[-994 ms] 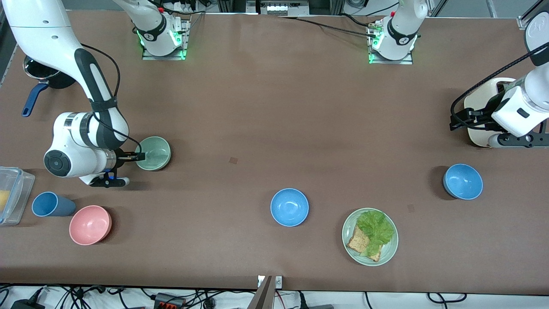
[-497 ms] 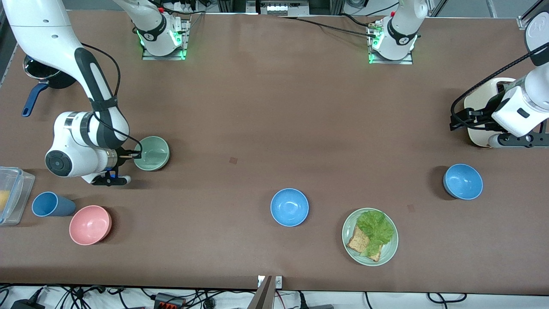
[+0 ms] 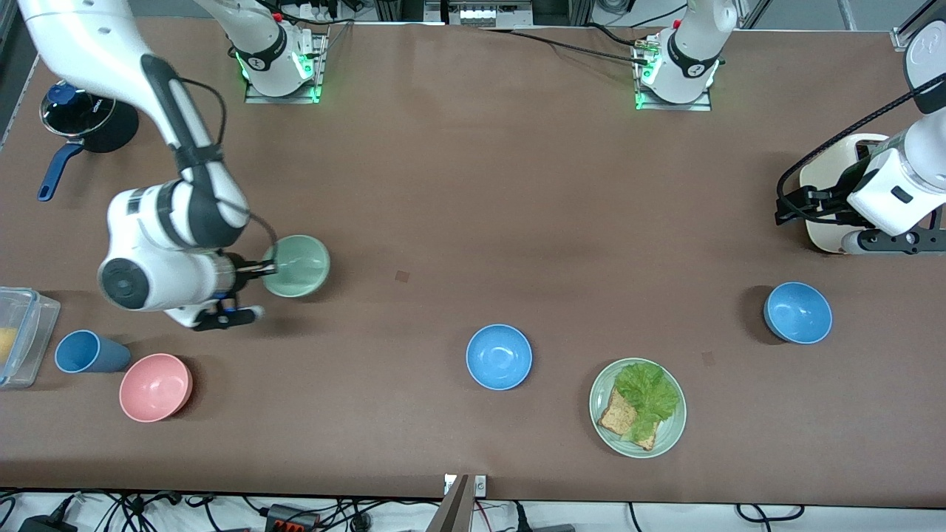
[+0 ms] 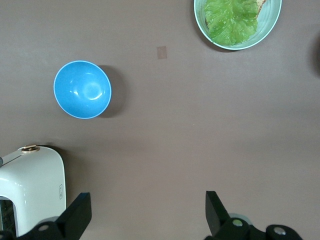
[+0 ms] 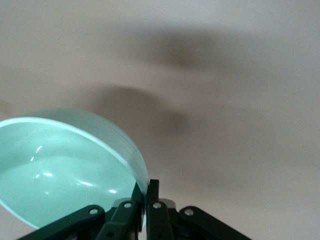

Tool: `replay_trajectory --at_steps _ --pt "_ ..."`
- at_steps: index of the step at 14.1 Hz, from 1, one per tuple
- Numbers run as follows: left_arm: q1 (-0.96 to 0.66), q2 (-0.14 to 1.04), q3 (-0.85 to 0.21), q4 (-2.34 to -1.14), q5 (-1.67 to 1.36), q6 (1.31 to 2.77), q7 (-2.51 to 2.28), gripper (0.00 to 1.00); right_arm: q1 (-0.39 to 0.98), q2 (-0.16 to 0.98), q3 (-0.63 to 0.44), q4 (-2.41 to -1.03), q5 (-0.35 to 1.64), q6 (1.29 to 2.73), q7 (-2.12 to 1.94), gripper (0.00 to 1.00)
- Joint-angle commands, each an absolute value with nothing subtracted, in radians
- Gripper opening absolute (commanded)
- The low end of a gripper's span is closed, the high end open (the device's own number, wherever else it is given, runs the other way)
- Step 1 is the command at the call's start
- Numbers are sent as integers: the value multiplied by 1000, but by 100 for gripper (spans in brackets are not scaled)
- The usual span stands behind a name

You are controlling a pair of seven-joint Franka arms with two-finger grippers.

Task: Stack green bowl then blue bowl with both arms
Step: 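Slide the green bowl with the right gripper toward the table middle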

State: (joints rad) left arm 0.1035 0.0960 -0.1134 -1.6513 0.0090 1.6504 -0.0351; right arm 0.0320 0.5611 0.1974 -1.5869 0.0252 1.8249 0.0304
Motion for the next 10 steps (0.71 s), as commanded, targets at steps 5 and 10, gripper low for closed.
replay_trajectory --at_steps 5,10 --pt "109 107 -118 -1634 12 1637 -48 100 336 627 227 -1523 60 1876 385 0" --pt "127 156 -112 -1634 12 1634 -34 100 503 696 224 -1523 138 1971 586 0"
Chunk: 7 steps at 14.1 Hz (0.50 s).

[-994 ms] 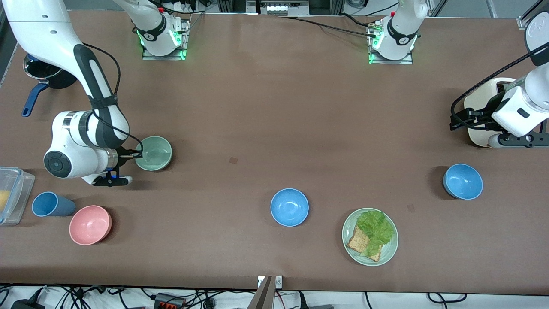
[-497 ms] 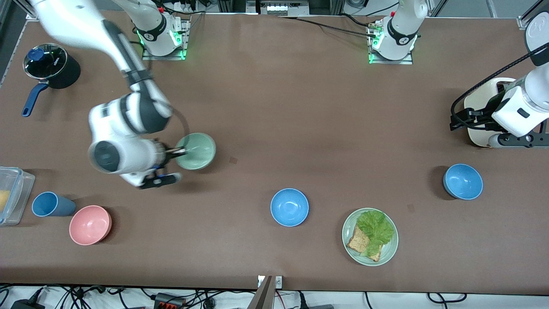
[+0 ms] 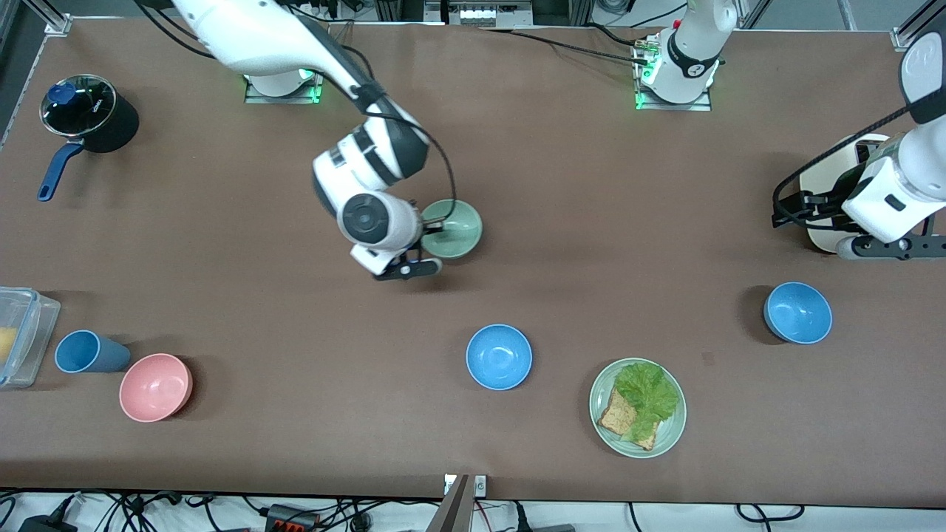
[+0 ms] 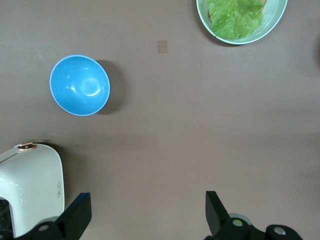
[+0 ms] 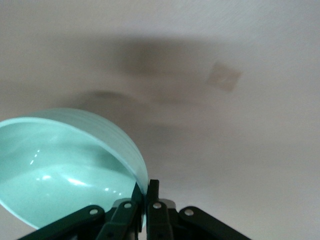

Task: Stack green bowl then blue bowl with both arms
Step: 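Slide the green bowl with the right gripper toward the table middle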

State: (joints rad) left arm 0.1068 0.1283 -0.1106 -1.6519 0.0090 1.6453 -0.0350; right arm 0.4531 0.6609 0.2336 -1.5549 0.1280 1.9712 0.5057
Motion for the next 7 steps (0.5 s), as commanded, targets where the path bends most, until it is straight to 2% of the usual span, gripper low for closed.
replay_trajectory --at_steps 1,4,7 --pt "144 167 -112 -1632 12 1643 -34 100 518 713 222 -1523 137 1974 607 0" --pt "195 251 -110 -1608 14 1712 -19 100 522 735 224 -1523 150 2002 623 0" --pt "267 391 -110 -1542 15 1788 64 100 543 753 224 -1528 149 2037 623 0"
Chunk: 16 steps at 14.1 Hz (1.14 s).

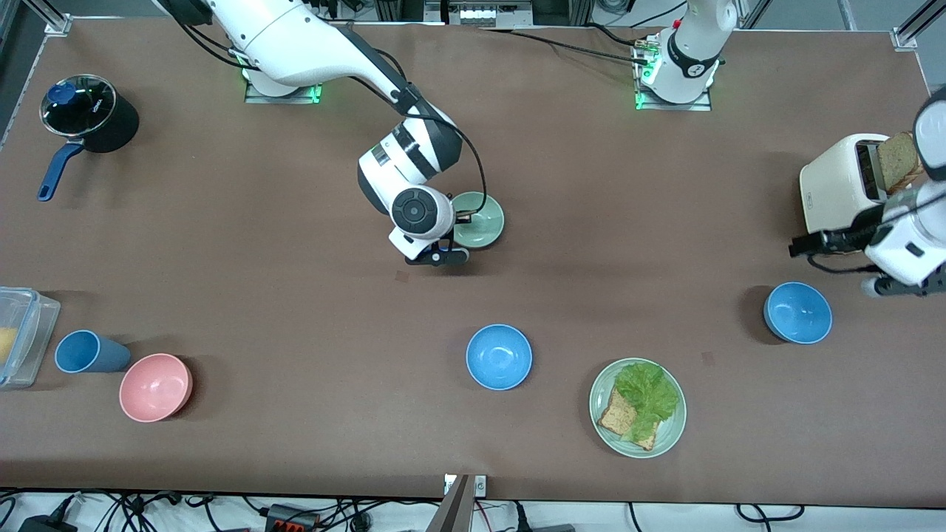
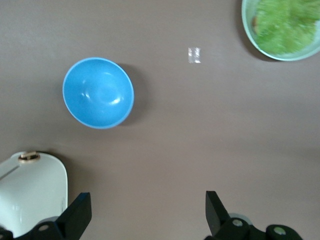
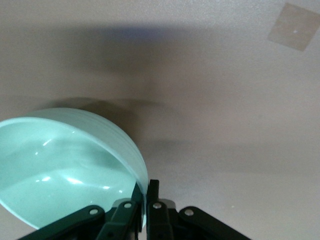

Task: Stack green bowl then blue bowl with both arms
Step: 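Slide the green bowl with the right gripper toward the table middle, then release the green bowl with the right gripper while the left gripper grasps the blue bowl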

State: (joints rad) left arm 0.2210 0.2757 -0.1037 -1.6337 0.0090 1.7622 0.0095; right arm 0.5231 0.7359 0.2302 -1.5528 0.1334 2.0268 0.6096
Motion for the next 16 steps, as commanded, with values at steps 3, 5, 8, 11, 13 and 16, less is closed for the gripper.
replay_trajectory --at_steps 3,5,8,11,13,16 --pt "324 506 -110 -1519 12 1908 243 100 535 736 224 -1485 163 2028 741 100" --pt "360 558 -110 -1519 18 1994 310 100 525 683 222 -1408 163 1985 758 100" --pt "385 629 -110 -1517 20 2055 389 100 480 563 161 -1396 153 1921 749 100" --pt "419 684 -109 -1517 23 2146 472 100 402 489 118 -1396 141 1914 741 100" --pt "431 706 -109 -1520 26 2177 521 100 356 463 112 -1394 50 1855 707 100" --pt "439 725 -109 -1529 26 2177 541 88 284 456 112 -1309 17 1723 533 100"
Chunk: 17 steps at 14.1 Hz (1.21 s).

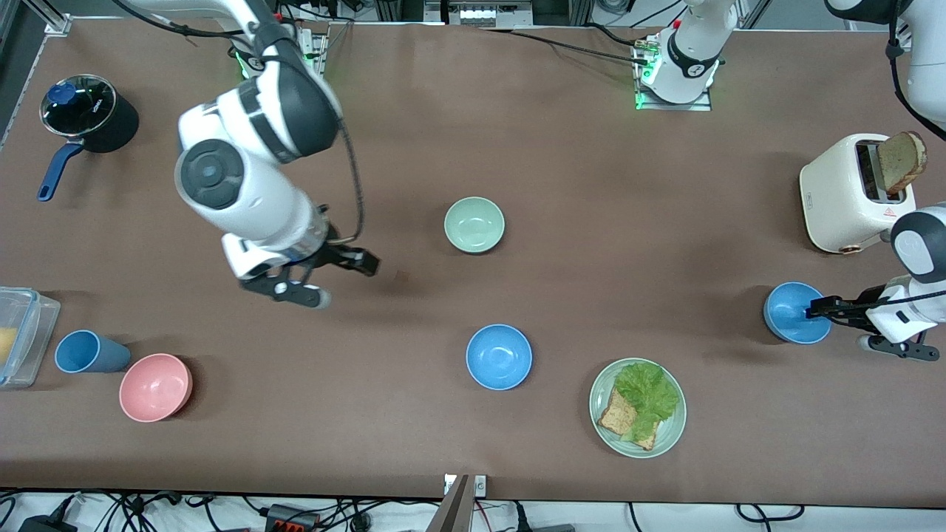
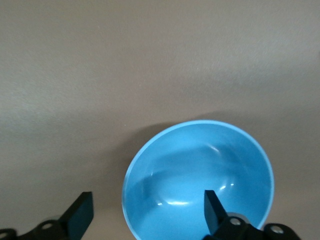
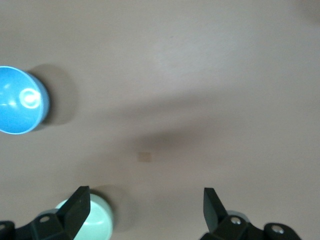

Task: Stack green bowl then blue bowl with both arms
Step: 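Release the green bowl with the right gripper while the left gripper grasps the blue bowl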

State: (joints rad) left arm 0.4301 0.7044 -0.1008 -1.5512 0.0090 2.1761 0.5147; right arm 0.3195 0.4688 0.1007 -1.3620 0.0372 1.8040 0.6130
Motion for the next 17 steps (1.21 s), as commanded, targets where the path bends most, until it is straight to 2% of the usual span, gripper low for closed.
replay_trajectory --at_steps 1,3,4,7,9,10,14,17 --pt "439 732 -109 -1531 26 2177 541 81 266 456 110 -1272 12 1686 517 100" --pt "440 738 -109 -1532 26 2177 541 62 252 453 94 -1259 -23 1664 515 100" --pt "440 738 -109 -1532 26 2175 543 46 244 439 81 -1259 -38 1664 508 100" --pt "440 741 -109 -1529 29 2177 560 25 174 388 54 -1281 -41 1675 480 100" --pt "440 742 -109 -1528 18 2174 578 4 109 350 55 -1325 -35 1678 411 100" --pt "439 739 -109 -1525 17 2169 571 0 69 332 58 -1339 -34 1678 361 100" --pt "429 713 -152 -1520 15 2082 561 0 -21 284 54 -1350 -29 1669 174 100" --pt "433 617 -244 -1522 14 1903 439 0 -48 259 12 -1354 -25 1655 51 100"
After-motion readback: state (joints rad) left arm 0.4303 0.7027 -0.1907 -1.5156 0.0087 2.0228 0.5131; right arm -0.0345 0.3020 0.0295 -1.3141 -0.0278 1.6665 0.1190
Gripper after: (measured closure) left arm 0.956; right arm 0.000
